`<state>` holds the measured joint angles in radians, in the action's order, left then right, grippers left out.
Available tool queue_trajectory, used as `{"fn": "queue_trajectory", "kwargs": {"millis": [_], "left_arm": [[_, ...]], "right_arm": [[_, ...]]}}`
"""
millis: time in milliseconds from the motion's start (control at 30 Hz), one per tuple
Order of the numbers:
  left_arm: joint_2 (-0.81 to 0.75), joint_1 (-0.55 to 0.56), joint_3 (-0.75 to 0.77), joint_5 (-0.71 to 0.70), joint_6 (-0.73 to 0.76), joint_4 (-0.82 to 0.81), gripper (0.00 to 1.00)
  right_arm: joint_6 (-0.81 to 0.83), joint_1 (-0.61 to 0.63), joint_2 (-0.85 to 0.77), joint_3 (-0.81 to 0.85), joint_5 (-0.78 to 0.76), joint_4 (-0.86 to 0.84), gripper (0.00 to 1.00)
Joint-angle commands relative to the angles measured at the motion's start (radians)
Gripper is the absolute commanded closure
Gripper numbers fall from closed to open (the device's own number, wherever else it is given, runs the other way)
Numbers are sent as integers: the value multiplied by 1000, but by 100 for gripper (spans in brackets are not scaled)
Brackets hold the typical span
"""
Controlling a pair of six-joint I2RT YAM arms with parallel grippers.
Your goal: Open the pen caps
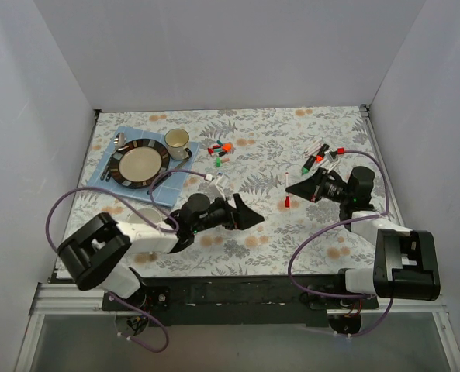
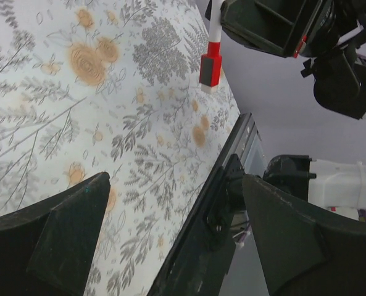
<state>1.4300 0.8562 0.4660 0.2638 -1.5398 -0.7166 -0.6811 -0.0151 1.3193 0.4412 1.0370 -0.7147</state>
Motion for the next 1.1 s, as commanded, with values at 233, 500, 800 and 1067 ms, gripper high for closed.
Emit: {"fn": "queue_trajectory", "kwargs": {"millis": [233, 500, 800, 1067], "left_arm": [[343, 70, 359, -51, -43, -80, 21], [443, 81, 480, -31, -43, -57, 35], [469, 81, 530, -6, -34, -46, 52], [477, 81, 545, 48, -31, -50, 88]], "right_arm": [[-187, -19, -19, -39, -61, -152, 99], [-193, -19, -15, -38, -55, -155, 99], [-184, -19, -6, -36, -58, -146, 99], [-176, -19, -2, -35, -57, -141, 99]]}}
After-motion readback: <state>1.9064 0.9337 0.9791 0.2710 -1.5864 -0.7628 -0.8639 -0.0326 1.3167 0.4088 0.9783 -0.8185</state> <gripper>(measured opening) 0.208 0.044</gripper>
